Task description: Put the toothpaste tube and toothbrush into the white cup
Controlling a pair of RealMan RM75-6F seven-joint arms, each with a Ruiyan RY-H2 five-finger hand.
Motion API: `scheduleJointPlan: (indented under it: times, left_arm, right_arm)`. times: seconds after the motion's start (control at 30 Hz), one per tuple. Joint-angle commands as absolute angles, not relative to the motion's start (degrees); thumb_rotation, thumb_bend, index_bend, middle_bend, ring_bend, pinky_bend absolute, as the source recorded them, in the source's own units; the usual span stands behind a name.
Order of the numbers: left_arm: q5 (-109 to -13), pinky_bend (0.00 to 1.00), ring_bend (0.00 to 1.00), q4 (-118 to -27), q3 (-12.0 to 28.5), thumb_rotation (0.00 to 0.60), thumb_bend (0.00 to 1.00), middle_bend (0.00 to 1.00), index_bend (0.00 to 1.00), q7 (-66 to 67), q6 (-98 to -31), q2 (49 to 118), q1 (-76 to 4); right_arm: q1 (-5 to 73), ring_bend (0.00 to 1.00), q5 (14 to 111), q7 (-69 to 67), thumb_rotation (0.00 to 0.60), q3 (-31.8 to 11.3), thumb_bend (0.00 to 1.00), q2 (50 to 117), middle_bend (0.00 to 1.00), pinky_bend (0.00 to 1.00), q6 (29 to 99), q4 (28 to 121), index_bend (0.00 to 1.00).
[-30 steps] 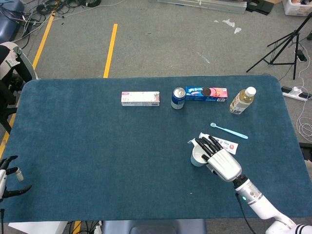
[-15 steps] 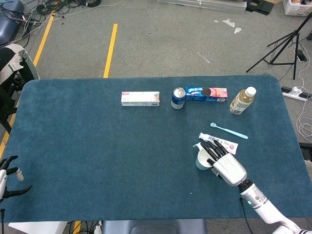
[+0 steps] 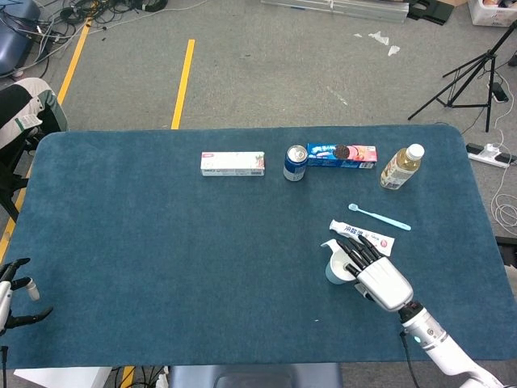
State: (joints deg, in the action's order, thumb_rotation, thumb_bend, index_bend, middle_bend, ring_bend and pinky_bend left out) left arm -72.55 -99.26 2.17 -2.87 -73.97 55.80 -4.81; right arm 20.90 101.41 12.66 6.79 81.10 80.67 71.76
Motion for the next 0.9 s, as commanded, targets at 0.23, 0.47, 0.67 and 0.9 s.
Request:
scheduleJointPlan:
  times: [0.23,0.47,0.67,0.9]
  left_arm:
    - [-72.6,0.15,0.12,-99.3,2.2,0.600,0.00,0.15,0.62,-3.0,-74.0,55.7,-4.8]
    - [-72.8,0.15,0.12,-99.4,2.1,0.600,0.00,0.15,0.62,-3.0,-74.1,55.7,-4.8]
    - [-72.7,0.15,0.12,-99.5,2.1,0.600,0.00,0.15,0.62,-2.9,-74.1,55.7,-4.8]
    - [-72.7,0.15,0.12,-99.5,2.2,0.600,0.00,0.15,0.62,-3.2,-74.0,55.6,-4.8]
  right_arm:
    - [19.6,0.00,102.9,12.6,0.600,6.7,0.18,78.3,0.00,0.09,83.1,75.6,0.30]
    - [18.5,0.00,104.8,10.4,0.600,6.2,0.18,74.0,0.00,0.08,87.3,81.5,0.29]
    - [17.7,0.00,103.6,8.0,0.600,4.2,0.17,69.7,0.00,0.08,89.5,88.2,0.29]
    - [17.4,0.00,93.2,9.0,0.600,-0.6,0.17,68.0,0.00,0.08,85.9,96.0,0.29]
